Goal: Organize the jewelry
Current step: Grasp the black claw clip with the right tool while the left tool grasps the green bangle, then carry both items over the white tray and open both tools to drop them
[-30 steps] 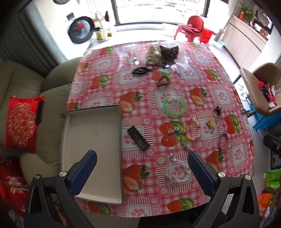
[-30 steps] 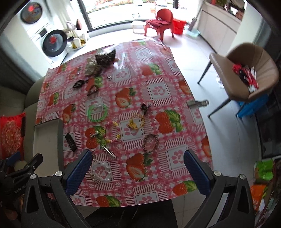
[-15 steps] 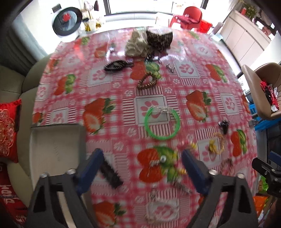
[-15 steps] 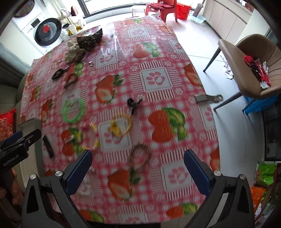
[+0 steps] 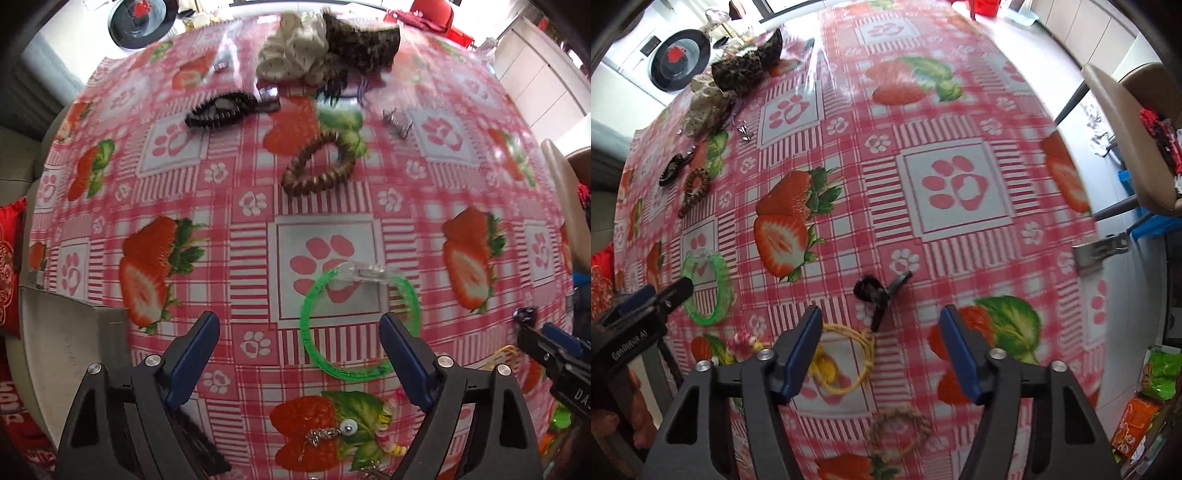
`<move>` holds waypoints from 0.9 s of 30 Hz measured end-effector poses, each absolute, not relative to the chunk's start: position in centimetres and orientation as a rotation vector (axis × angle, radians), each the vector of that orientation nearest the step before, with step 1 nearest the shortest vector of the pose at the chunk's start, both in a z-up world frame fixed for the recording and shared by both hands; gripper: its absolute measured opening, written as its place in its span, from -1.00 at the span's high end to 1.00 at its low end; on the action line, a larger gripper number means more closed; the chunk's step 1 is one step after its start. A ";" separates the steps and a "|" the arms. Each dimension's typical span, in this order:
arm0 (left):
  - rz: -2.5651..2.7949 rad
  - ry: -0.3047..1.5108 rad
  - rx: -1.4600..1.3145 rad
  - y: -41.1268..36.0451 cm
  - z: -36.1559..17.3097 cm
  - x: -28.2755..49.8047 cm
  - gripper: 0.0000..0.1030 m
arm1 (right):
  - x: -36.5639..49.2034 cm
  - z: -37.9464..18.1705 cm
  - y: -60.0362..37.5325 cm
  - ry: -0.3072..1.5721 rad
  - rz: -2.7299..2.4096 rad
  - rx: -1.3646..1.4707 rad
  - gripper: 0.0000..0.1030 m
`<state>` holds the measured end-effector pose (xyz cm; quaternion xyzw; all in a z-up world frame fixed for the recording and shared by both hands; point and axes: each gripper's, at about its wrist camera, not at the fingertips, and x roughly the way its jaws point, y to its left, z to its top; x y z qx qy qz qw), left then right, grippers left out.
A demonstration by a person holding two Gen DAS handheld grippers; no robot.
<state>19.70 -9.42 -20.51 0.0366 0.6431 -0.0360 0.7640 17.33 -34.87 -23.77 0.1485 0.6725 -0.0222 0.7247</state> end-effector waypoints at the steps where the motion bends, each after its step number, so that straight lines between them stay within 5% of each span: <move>1: -0.081 1.415 0.085 -9.5 -21.0 19.7 -0.50 | 17.5 -24.3 -34.6 1.497 -0.048 0.328 -0.14; 5: -0.081 1.431 0.063 -9.6 -21.7 19.8 -0.35 | 17.9 -25.3 -33.8 1.515 -0.062 0.310 0.20; 7: -0.094 1.414 0.068 -9.8 -21.5 19.9 0.05 | 17.9 -25.1 -33.5 1.507 -0.067 0.294 0.55; 9: -0.121 1.413 0.081 -10.1 -21.3 20.1 0.71 | 18.1 -25.3 -33.7 1.500 -0.067 0.292 0.59; 27: -0.083 1.309 -0.061 -5.7 -13.1 15.0 0.75 | 16.3 -17.8 -34.5 1.366 0.162 0.341 0.59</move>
